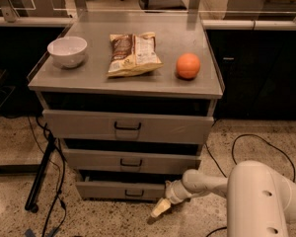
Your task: Open bottom drawer
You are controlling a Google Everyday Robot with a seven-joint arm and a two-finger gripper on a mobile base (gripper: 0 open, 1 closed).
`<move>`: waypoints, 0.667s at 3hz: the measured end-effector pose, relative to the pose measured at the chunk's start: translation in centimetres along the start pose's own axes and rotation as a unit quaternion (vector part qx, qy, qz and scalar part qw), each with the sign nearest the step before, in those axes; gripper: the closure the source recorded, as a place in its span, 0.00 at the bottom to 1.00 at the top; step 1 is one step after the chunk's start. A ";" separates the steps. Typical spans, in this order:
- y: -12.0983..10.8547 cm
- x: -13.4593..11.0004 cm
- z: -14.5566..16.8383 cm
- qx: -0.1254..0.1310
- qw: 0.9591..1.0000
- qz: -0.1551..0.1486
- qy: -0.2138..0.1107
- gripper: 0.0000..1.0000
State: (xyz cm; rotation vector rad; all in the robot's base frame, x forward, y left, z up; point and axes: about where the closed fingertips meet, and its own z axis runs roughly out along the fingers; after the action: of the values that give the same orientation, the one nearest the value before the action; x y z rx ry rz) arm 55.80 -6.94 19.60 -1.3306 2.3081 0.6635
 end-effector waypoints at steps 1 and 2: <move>0.3 0.6 -0.3 -0.001 1.000 0.000 0.009 0.00; 1.3 5.2 -2.8 0.032 0.999 0.021 0.013 0.00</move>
Offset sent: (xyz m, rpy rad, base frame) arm -0.2220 -0.0749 -0.0516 -0.0757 0.1343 -0.0650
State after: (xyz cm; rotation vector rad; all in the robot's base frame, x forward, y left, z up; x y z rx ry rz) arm 51.98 -11.58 19.29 -1.2717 2.3634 0.5832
